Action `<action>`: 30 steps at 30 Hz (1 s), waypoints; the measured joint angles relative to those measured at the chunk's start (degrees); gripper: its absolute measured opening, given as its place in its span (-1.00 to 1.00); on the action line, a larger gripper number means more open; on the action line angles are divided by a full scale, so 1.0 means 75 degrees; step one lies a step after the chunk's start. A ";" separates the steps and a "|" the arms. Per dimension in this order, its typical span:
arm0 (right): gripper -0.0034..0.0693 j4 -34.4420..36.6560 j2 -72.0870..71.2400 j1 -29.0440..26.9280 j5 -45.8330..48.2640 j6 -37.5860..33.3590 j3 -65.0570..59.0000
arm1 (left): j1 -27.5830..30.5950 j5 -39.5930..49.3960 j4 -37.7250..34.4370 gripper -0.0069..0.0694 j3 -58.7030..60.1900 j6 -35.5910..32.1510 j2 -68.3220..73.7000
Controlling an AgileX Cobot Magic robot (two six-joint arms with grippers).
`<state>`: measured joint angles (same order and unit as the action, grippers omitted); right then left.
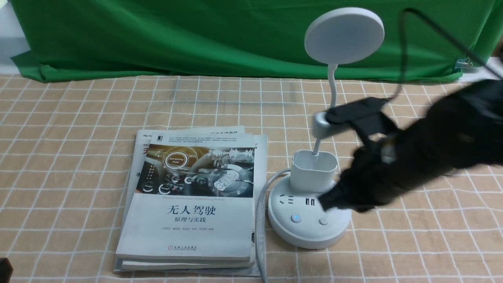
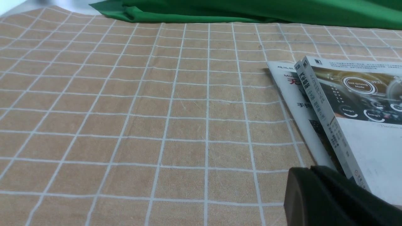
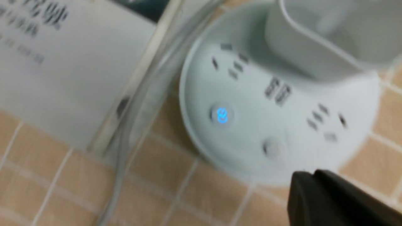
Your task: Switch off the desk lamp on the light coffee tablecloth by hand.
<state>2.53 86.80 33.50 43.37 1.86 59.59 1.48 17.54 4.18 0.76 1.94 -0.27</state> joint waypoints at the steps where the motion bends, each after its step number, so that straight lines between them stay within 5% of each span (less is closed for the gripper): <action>1: -0.82 0.0000 -0.0422 0.0000 -0.0008 0.0013 -0.0321 | 0.0000 0.0000 0.0000 -0.81 0.0000 0.0000 0.0000; 18: -0.72 -0.0593 -0.3295 0.0000 -0.0281 0.0112 -0.1647 | 0.0000 0.0000 0.0000 -0.81 0.0000 0.0000 0.0000; 23: -0.83 -0.0813 -0.3711 0.0000 -0.0428 0.0090 -0.1745 | 0.0000 0.0000 0.0000 -0.81 0.0000 0.0000 0.0000; 30: -0.85 -0.0934 -0.5263 -0.1000 -0.2137 0.0005 -0.3315 | 0.0000 0.0000 0.0000 -0.81 0.0000 0.0000 0.0000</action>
<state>-4.47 47.32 26.00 27.35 1.90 34.73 1.48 17.54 4.18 0.76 1.94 -0.27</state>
